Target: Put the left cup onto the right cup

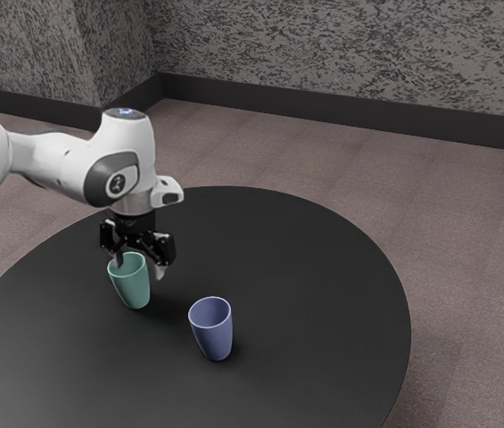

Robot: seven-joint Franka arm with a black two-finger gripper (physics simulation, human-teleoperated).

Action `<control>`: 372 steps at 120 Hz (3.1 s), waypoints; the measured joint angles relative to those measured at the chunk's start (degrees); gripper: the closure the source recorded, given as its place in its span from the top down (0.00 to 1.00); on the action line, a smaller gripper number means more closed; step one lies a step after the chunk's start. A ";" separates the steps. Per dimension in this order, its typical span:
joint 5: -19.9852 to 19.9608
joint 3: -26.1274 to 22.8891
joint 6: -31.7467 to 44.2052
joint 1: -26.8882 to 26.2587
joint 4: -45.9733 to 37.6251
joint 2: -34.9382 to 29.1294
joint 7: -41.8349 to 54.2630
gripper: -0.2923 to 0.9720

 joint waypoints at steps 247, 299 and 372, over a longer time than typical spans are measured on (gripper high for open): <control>-2.41 0.39 8.39 2.21 2.59 6.29 -0.11 0.16; -1.98 0.38 7.37 2.10 2.06 1.63 -0.94 0.15; -1.43 -6.93 -3.91 -1.30 2.25 -8.79 -9.63 0.15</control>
